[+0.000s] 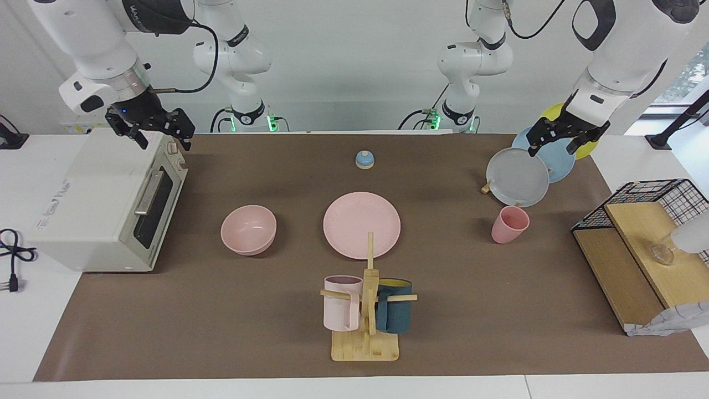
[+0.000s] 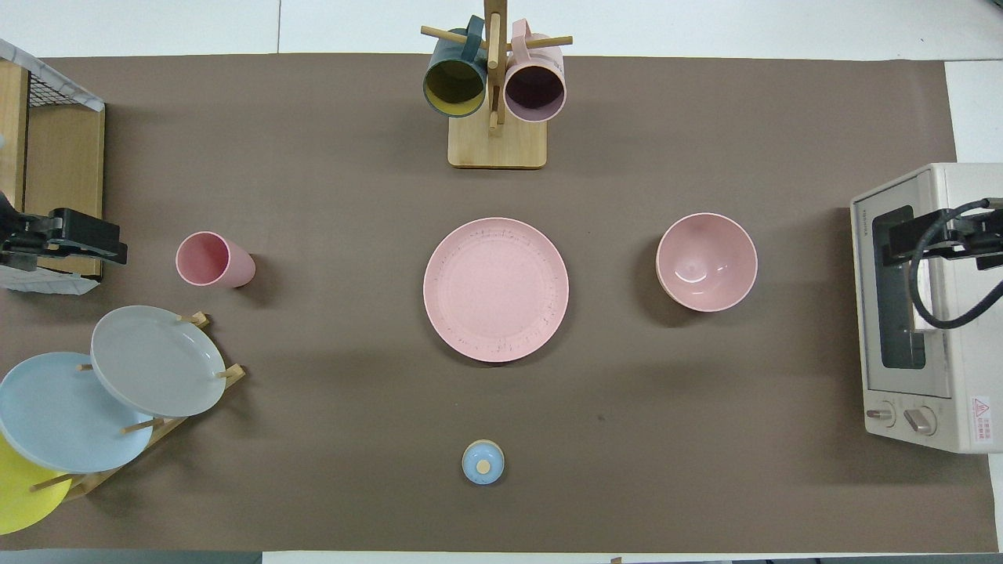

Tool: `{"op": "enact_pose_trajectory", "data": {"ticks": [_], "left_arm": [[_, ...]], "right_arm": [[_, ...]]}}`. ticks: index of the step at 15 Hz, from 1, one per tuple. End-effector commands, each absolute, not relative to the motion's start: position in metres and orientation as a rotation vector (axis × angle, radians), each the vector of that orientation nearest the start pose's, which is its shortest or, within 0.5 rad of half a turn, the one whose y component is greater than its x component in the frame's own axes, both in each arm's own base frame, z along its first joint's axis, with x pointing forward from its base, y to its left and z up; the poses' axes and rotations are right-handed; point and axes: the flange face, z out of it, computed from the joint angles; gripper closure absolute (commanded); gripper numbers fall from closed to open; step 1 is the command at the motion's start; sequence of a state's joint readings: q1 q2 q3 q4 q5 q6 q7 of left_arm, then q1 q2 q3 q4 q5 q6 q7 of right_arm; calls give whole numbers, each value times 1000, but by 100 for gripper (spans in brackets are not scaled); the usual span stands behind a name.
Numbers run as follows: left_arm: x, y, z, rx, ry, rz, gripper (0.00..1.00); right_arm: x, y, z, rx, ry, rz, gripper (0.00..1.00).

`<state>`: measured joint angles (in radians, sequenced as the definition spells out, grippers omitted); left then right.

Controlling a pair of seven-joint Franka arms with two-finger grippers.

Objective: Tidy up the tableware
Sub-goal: 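Reach the right gripper to the rim of the pink bowl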

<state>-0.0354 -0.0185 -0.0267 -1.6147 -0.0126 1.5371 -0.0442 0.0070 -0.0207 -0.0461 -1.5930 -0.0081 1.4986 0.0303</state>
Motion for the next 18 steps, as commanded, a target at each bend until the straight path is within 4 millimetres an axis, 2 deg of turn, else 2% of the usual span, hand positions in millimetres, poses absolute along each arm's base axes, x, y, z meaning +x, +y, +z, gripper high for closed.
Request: {"op": "enact_pose_trajectory", "data": {"ticks": [1, 5, 8, 9, 10, 13, 15, 16, 18], "left_arm": [[538, -35, 616, -3134, 22, 91, 0], [538, -35, 616, -3134, 22, 91, 0], [538, -35, 616, -3134, 22, 91, 0], [538, -35, 616, -3136, 22, 91, 0], [538, -35, 616, -3136, 22, 91, 0], [538, -34, 616, -3134, 19, 91, 0], [538, -34, 616, -3134, 19, 91, 0], [538, -34, 616, -3134, 19, 91, 0], [538, -34, 616, -3136, 19, 91, 0]], "right_arm": [[543, -25, 621, -3136, 77, 130, 0], [543, -28, 622, -3124, 117, 112, 0], [537, -22, 619, -3122, 50, 155, 0], [543, -6, 618, -3120, -31, 122, 0], [549, 19, 616, -3098, -69, 67, 0], [570, 108, 569, -3096, -35, 95, 0], [590, 137, 526, -3085, -8, 81, 0], [592, 149, 507, -3081, -28, 64, 0], [584, 162, 458, -3080, -47, 32, 0]]}}
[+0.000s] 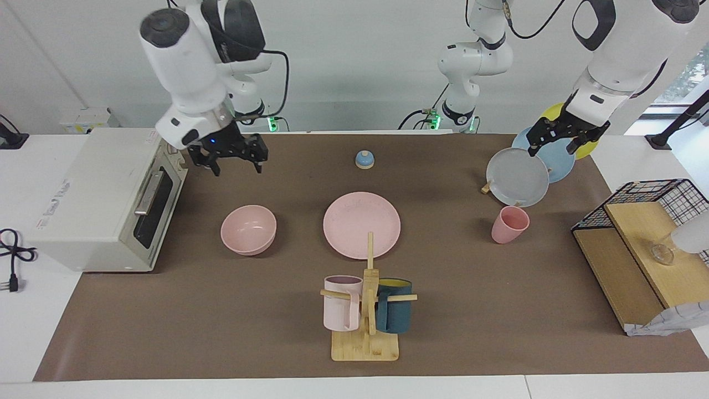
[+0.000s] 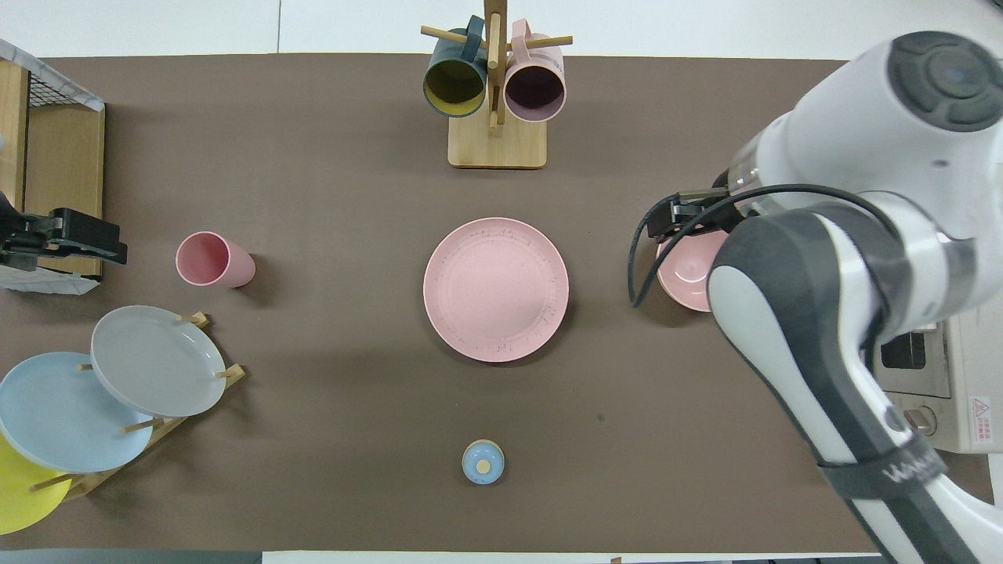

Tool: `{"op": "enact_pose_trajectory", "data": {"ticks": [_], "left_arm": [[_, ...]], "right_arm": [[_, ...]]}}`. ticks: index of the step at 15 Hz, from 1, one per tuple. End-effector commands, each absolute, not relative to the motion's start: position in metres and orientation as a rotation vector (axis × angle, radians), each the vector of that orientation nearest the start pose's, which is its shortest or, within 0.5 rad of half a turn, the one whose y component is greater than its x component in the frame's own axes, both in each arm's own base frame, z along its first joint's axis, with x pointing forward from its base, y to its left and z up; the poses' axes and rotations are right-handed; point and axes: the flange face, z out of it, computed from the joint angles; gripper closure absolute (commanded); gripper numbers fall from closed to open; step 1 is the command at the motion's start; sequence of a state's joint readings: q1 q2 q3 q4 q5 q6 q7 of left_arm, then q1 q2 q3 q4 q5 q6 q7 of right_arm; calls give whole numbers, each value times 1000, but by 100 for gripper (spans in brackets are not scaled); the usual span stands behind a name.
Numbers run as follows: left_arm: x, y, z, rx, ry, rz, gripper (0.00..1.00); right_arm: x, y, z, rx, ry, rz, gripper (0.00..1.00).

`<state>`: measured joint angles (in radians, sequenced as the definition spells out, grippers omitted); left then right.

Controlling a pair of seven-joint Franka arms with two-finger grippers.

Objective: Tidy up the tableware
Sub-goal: 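Grasp the pink bowl rim with the right gripper and lift it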

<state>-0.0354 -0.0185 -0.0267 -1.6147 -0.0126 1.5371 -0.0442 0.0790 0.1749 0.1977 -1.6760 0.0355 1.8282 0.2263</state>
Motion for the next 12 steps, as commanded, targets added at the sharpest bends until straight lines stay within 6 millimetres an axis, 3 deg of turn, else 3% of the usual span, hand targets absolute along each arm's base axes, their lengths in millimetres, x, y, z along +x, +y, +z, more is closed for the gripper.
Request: {"op": "enact_pose_trajectory", "data": {"ticks": [1, 3, 8, 12], "left_arm": [[538, -35, 616, -3134, 21, 91, 0], [538, -35, 616, -3136, 22, 91, 0], [532, -37, 623, -3135, 24, 81, 0], [530, -40, 621, -3135, 31, 79, 0]], "right_arm": [[576, 167, 438, -3078, -58, -5, 0], [571, 165, 407, -3081, -49, -19, 0], [550, 166, 361, -3140, -127, 16, 0], [543, 165, 345, -3155, -151, 47, 30]]}}
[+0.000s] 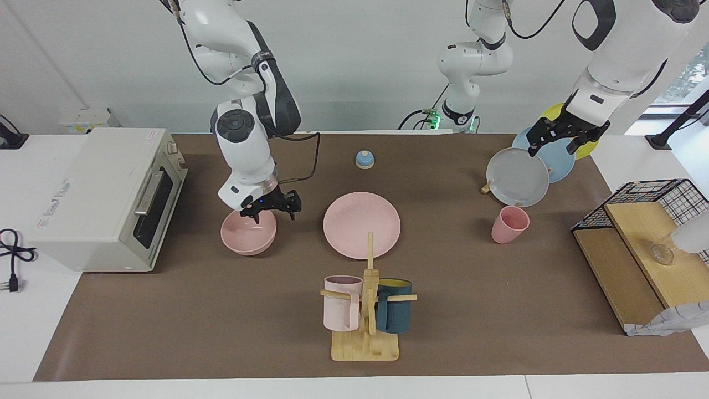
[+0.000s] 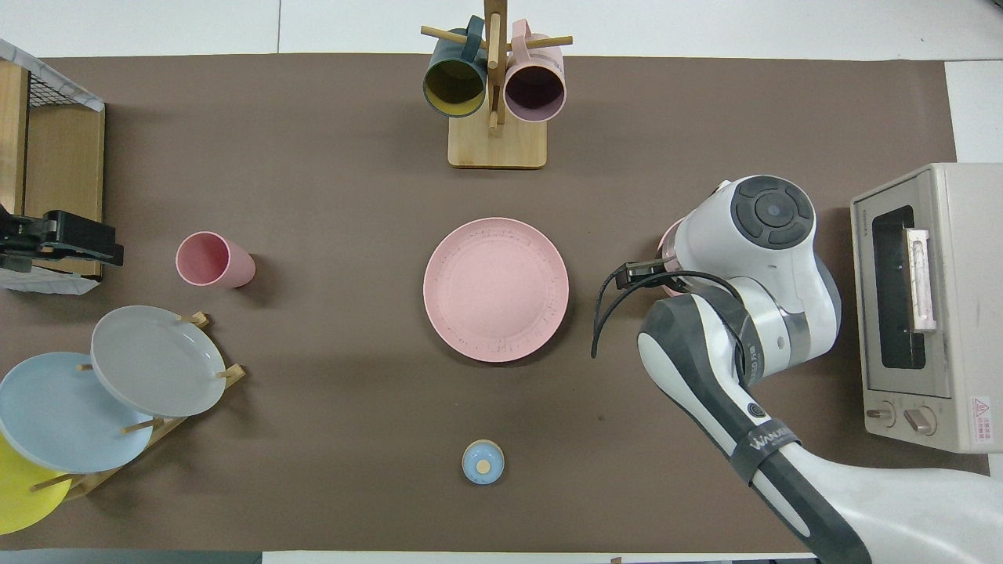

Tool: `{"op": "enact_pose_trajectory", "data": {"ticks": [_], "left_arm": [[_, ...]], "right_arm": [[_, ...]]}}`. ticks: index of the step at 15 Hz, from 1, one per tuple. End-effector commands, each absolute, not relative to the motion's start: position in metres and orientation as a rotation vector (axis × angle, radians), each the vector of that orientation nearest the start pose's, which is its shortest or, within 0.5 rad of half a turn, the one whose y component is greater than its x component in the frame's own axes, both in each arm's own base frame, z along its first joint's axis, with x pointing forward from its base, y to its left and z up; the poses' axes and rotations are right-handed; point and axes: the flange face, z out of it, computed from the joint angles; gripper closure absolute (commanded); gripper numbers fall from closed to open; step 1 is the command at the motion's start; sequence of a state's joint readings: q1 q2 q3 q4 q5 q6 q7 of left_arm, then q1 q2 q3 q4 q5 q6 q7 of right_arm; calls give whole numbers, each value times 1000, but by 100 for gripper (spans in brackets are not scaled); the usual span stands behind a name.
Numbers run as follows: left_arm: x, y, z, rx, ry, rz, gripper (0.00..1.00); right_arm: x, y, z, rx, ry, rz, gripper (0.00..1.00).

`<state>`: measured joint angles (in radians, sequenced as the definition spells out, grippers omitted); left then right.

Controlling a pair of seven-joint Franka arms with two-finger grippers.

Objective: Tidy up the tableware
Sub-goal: 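Grasp the pink bowl rim with the right gripper and lift it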

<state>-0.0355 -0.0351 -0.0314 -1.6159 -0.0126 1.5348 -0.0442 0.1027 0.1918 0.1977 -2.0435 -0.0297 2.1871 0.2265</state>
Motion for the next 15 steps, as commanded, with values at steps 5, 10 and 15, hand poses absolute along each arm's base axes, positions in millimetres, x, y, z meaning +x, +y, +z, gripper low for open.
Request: {"op": "enact_pose_trajectory", "data": {"ticks": [5, 10, 15], "left_arm": [[524, -40, 615, -3132, 31, 115, 0], [519, -36, 612, -3131, 19, 129, 0], [522, -38, 608, -3132, 40, 96, 0]], "right_arm": [[539, 160, 331, -3207, -290, 10, 89], [548, 171, 345, -3212, -325, 8, 100], [566, 291, 411, -3195, -173, 83, 100]]}}
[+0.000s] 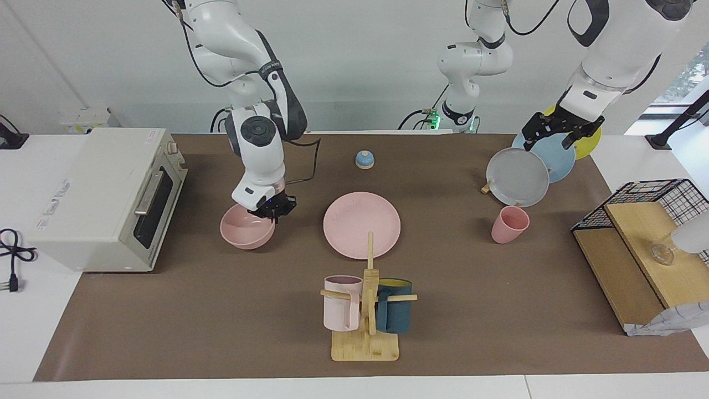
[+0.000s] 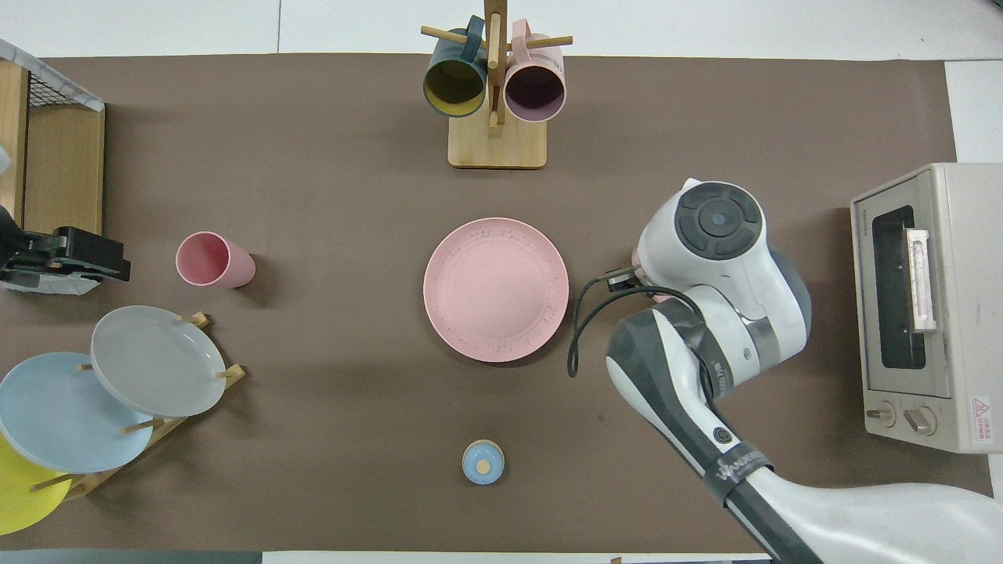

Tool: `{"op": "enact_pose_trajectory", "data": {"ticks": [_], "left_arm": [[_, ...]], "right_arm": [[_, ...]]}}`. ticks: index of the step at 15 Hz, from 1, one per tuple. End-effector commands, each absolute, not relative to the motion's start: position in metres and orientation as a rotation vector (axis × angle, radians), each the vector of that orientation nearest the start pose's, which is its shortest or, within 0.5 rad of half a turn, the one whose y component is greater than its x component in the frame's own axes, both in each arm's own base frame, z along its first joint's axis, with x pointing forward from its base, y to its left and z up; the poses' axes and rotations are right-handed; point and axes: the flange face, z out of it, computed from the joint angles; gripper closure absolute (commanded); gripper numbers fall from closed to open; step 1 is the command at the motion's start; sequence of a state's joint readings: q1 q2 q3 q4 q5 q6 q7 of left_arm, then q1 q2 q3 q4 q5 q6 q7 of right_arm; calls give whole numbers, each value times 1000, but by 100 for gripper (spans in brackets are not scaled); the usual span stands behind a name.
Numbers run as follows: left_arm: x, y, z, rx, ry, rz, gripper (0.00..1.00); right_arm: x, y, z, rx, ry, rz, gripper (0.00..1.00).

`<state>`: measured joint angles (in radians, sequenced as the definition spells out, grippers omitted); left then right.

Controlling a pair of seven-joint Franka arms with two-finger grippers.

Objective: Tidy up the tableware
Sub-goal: 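Carry the bowl onto the plate while the left gripper grasps the cup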

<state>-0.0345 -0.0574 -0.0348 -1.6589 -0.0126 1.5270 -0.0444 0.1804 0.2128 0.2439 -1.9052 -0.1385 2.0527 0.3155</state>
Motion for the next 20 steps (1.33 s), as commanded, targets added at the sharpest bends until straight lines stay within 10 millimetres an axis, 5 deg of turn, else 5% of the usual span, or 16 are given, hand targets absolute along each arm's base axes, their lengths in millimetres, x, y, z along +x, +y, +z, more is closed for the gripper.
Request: {"op": "enact_pose_trajectory", "data": {"ticks": [1, 4, 6, 10, 13, 20], "left_arm": [[525, -39, 607, -3134, 29, 58, 0], [539, -42, 578, -3137, 41, 53, 0], [557, -51, 537, -3138, 62, 75, 0], [594, -74, 455, -3167, 85, 111, 0], [588, -74, 408, -3183, 59, 82, 0], [580, -76, 394, -3200, -26, 110, 0]], "right_arm": [[564, 324, 419, -3195, -112, 82, 100], [530, 420, 402, -3221, -123, 74, 100], [515, 460, 383, -3240, -62, 39, 100], [526, 465, 380, -3177, -27, -31, 100], [523, 464, 365, -3163, -32, -42, 100], [510, 468, 342, -3148, -27, -34, 100]]}}
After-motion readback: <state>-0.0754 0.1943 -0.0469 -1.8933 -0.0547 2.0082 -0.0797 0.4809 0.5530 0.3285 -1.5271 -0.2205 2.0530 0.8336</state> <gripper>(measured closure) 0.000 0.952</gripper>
